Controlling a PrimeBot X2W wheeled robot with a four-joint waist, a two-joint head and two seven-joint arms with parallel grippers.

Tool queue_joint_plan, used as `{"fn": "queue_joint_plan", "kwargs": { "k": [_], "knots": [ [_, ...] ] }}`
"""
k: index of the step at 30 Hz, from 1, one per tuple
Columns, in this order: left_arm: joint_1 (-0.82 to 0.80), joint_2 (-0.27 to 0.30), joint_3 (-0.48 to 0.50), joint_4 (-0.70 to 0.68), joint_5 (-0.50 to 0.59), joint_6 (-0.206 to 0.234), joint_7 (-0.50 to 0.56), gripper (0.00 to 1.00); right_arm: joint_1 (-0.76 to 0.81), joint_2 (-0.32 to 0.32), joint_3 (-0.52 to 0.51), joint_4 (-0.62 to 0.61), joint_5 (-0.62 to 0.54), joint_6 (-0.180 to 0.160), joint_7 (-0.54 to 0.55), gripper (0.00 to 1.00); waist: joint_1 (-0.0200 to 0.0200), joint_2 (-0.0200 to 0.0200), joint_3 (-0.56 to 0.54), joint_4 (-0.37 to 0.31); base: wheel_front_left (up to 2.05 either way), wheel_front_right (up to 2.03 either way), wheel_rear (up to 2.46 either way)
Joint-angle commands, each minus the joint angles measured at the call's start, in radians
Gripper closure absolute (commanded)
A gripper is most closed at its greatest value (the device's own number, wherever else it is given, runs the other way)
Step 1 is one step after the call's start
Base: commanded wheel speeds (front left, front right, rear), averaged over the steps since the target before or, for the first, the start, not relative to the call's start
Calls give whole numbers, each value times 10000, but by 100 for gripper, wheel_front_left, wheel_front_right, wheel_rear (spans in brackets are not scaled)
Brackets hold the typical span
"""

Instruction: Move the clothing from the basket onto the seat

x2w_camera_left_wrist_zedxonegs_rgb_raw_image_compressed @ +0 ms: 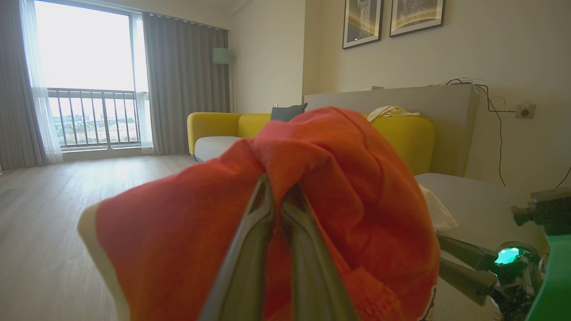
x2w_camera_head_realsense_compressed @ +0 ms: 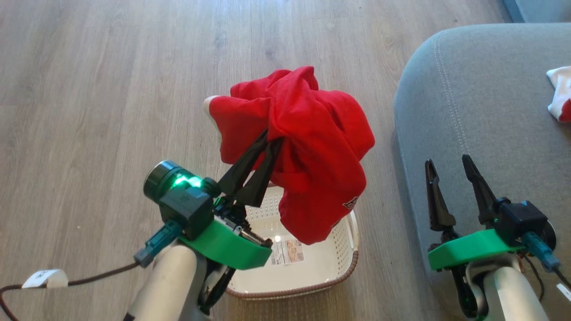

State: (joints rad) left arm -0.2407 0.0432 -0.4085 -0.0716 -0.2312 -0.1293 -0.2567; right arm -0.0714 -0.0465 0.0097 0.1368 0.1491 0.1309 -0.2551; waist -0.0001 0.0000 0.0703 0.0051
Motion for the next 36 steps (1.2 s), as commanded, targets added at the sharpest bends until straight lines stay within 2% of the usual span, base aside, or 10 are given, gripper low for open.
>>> {"fn": "queue_joint_plan", "kwargs": {
  "k": [1,9,15,19,25,36],
  "knots": [
    [-324,70,415,-246,-60,-12,-51,100,-215,-37,266,-373,-107,-2,-67,0,1,0,28,-18,0,0,0],
    [-443,126,644,-125,-21,-13,-51,100,-136,-169,1138,-751,-150,-2,-67,0,1,0,207,-140,0,0,0],
    [-529,210,859,-29,6,-13,-51,100,-6,-1094,2498,-1567,426,-2,-67,0,1,0,317,-246,0,0,0],
    [-572,301,833,53,57,-13,-51,100,67,-1818,3295,-2203,305,-2,-67,0,1,0,363,-313,0,0,0],
    [-579,330,717,112,72,-13,-51,100,71,-2413,4226,-2761,466,-2,-67,0,1,0,339,-388,0,0,0],
    [-563,334,125,207,53,-13,-51,100,-224,-2431,4587,-2493,206,-2,-67,0,1,0,245,-304,0,0,0]
  ]
}}
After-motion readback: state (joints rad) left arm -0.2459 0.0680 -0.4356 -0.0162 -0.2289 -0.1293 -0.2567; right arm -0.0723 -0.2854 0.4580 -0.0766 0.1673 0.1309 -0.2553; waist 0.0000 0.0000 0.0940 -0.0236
